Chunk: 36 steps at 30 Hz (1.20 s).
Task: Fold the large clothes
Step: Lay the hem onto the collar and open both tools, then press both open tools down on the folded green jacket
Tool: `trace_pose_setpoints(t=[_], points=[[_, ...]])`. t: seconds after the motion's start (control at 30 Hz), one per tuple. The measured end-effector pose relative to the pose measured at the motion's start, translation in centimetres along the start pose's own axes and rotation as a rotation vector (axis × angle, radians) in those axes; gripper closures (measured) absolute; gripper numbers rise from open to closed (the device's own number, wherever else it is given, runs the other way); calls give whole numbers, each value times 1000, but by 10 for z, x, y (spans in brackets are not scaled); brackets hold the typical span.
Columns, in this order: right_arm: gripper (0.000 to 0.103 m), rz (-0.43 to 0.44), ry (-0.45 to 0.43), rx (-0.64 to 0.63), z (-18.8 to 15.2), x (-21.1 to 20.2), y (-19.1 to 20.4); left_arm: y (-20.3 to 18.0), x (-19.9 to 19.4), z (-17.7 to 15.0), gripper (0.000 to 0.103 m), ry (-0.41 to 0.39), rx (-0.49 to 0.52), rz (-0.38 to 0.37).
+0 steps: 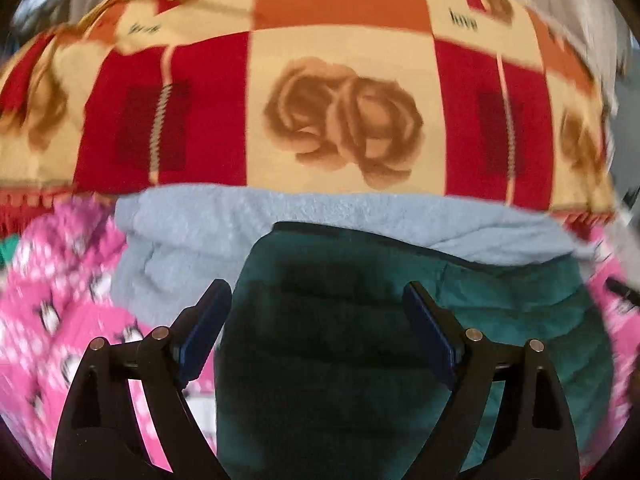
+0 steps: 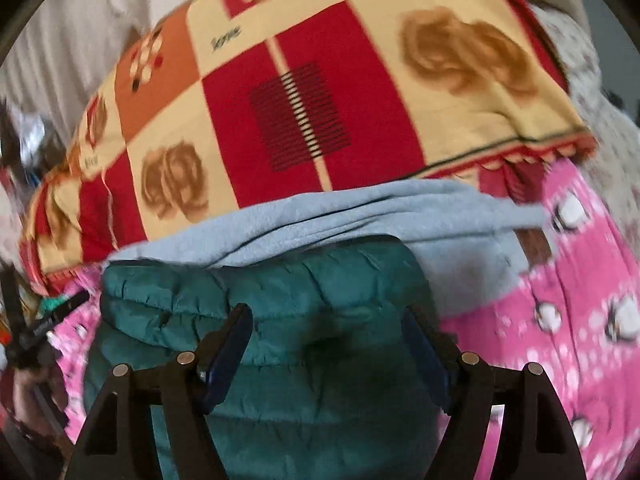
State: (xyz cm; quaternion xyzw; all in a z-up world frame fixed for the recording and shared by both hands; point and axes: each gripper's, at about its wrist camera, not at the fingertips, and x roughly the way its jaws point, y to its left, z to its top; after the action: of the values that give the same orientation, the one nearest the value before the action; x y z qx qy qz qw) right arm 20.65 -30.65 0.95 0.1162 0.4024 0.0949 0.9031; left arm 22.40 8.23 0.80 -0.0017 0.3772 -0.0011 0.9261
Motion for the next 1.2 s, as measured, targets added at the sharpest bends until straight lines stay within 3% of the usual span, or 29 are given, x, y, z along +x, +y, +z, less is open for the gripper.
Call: trace_pose_setpoints(t=[0.1,0.13,0.2,0.27,0.33,0.43,0.53,1.2], points=[[28,-26,63,-65,7,34,10,-14,35,-3,16,48,111,115],[28,-69,126,-96,6,62,9,-15,48,-8,15,77,124,134],[27,-84,155,-100,4,73,5,-11,66,-17,15,113,96,121],[20,-71,195,-102,-5,94,-3,-4,76,-26,12,104,43,87],[11,-55,160,-110,-13,102,-11,2,83,-30,10,106,-1,67],[6,-25,159,-64,-18,110,-23,5,94,-31,8,125,-20,64],[3,-49,173,-80,-19,114,-19,7,97,-33,7,126,-27,63],[2,-77,111,-90,-25,108,-18,6,89,-37,7,84,-32,76]])
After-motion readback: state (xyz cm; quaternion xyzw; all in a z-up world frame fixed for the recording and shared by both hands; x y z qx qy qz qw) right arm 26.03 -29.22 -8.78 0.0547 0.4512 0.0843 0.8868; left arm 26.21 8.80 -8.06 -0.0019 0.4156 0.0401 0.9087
